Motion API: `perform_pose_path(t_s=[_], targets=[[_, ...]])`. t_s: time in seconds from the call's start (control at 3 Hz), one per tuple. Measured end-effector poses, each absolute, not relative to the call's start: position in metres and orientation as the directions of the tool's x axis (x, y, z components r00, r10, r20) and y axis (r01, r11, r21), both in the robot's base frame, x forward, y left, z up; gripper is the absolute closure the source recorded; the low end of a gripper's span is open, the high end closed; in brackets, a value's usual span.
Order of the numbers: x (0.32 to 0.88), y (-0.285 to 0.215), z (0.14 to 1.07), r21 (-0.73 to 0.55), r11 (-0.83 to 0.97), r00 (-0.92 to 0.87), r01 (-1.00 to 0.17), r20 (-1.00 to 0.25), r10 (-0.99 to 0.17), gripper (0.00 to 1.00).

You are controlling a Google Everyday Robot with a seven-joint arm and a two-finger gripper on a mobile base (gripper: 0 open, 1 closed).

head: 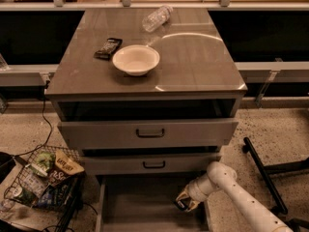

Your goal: Place rxbar blueberry into bottom drawer

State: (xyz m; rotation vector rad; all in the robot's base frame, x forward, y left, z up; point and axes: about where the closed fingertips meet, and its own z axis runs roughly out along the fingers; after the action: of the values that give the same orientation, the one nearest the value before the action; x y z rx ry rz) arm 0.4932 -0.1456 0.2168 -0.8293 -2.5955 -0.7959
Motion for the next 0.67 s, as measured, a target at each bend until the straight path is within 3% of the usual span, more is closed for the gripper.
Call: perform_pose_path(t_s=[0.67], targets=[[0.4902,-0.1416,0.2127,0.413,0.681,-0.787,0.604,0.439,0.433,0.35]])
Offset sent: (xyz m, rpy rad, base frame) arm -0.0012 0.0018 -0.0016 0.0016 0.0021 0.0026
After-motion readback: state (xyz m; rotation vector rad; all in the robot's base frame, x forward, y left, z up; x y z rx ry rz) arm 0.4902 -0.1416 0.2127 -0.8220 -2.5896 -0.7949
